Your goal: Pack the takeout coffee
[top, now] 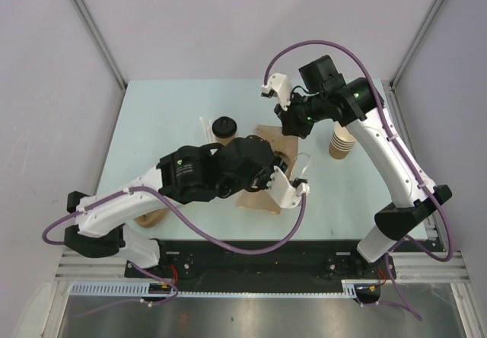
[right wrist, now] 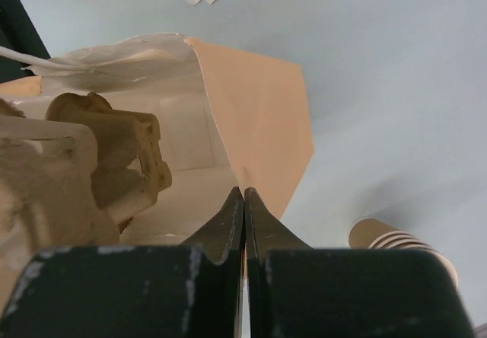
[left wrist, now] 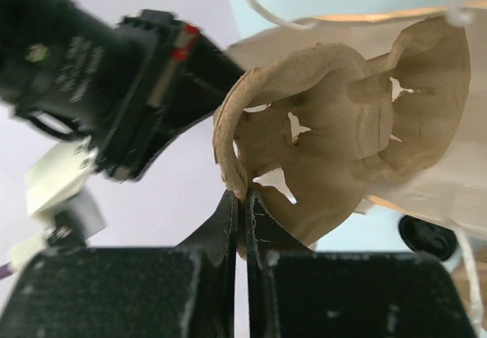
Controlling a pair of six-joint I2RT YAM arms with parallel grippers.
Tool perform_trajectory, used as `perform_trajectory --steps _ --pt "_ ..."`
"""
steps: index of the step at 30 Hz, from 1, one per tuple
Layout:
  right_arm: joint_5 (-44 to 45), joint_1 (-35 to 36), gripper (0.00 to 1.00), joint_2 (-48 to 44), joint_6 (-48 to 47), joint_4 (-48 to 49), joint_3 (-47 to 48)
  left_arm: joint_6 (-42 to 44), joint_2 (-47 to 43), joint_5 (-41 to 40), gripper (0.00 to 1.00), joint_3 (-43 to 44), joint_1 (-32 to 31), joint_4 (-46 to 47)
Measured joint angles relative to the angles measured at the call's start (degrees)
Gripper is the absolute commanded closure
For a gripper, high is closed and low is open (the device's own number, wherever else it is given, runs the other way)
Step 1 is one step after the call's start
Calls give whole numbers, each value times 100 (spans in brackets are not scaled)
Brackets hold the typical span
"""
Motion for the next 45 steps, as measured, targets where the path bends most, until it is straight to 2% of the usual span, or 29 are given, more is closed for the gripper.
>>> perform_trajectory --steps 7,14,26,33,45 --pt "11 90 100 -4 0 63 -87 -315 -4 72 100 -446 0 -70" --pt "-83 129 100 -79 -24 153 -260 -501 -162 278 100 -1738 85 378" --pt "-402 243 100 -195 -140 162 -356 -448 -483 721 100 -2573 671 1484" --pt "-444 260 100 -195 -151 160 -365 -400 -481 789 100 -2931 691 1700" --pt "-442 260 100 -195 -138 157 -372 -487 -284 955 100 -2924 938 1655"
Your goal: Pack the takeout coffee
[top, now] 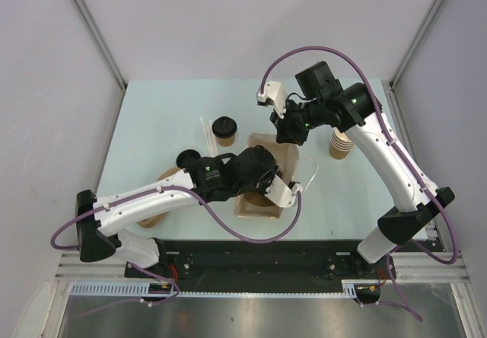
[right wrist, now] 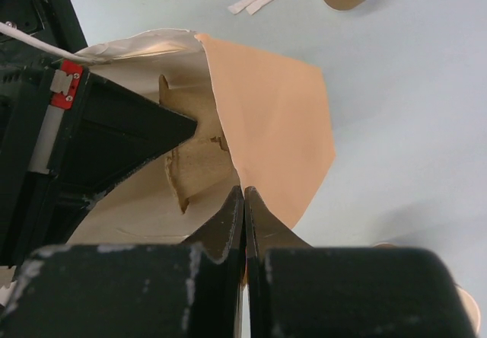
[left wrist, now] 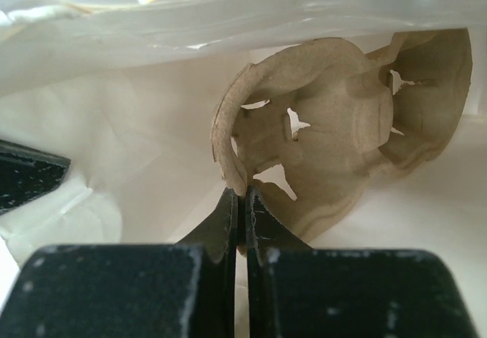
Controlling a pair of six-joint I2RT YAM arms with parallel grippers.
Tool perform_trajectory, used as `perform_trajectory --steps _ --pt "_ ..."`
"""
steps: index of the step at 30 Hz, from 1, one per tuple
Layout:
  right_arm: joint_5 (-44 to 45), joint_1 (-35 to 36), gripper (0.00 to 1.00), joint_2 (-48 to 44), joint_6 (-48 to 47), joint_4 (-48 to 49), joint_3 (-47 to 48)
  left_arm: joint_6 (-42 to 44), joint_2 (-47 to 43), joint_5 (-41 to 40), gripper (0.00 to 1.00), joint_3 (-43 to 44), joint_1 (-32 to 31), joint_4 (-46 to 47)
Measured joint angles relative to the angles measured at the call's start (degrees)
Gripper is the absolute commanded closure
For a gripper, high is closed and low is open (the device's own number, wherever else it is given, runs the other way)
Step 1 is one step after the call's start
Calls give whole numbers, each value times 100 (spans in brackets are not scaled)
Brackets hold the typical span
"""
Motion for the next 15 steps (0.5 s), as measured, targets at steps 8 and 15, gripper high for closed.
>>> perform_trajectory --steps 8,15 --pt "-28 0 100 0 0 -39 0 -63 22 122 100 -140 184 280" --pt "-120 0 100 0 -2 -48 -2 -52 52 254 100 -162 184 319"
